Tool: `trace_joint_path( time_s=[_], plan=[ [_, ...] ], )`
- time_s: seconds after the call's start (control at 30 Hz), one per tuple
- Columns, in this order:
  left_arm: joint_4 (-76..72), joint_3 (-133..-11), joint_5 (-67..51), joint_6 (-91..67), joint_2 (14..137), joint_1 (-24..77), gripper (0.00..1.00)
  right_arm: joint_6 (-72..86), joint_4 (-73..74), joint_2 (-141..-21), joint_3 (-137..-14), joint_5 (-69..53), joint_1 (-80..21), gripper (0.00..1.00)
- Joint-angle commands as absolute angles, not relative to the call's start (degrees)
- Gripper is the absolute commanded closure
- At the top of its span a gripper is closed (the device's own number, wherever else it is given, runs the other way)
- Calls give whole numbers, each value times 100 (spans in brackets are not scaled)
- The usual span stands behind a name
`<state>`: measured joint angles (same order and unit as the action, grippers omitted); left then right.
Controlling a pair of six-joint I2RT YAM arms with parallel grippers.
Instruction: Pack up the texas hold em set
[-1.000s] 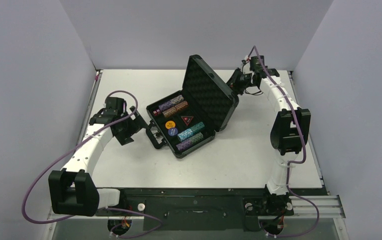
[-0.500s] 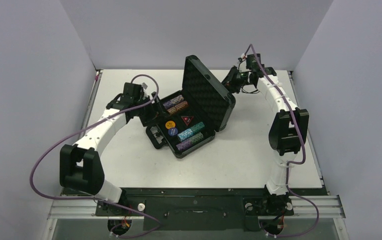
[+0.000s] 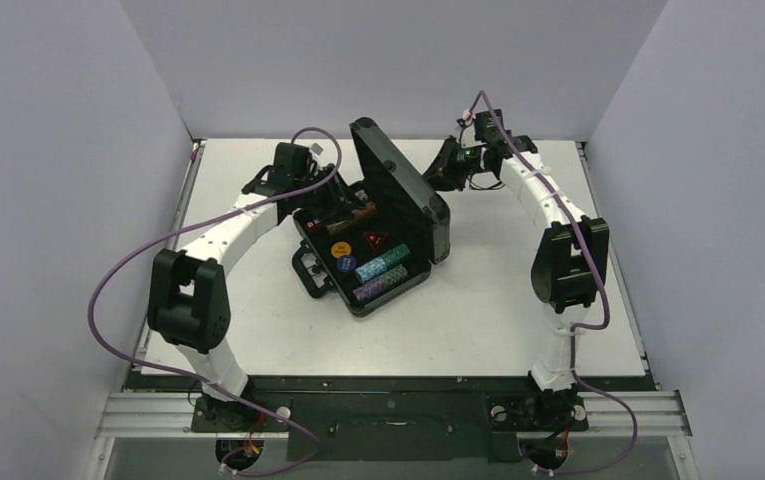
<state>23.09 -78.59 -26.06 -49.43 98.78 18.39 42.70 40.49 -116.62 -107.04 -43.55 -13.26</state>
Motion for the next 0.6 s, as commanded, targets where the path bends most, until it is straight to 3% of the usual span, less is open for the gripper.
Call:
trace_joint_path(
  time_s=[0.0, 0.2, 0.57],
  plan=[
    [1846, -8209, -2899, -5244, 10011, 1854, 65, 4259, 4021, -11312, -10773, -4433, -1463, 91],
    [1441, -8074, -2959, -5711, 9797, 1863, 85, 4236, 4018, -11371, -10767, -4426, -1610, 91],
    [1235, -7931, -2912, -5968, 9471, 1872, 86, 4128, 4141, -11550, -10859, -4460, -1815, 91]
  ],
)
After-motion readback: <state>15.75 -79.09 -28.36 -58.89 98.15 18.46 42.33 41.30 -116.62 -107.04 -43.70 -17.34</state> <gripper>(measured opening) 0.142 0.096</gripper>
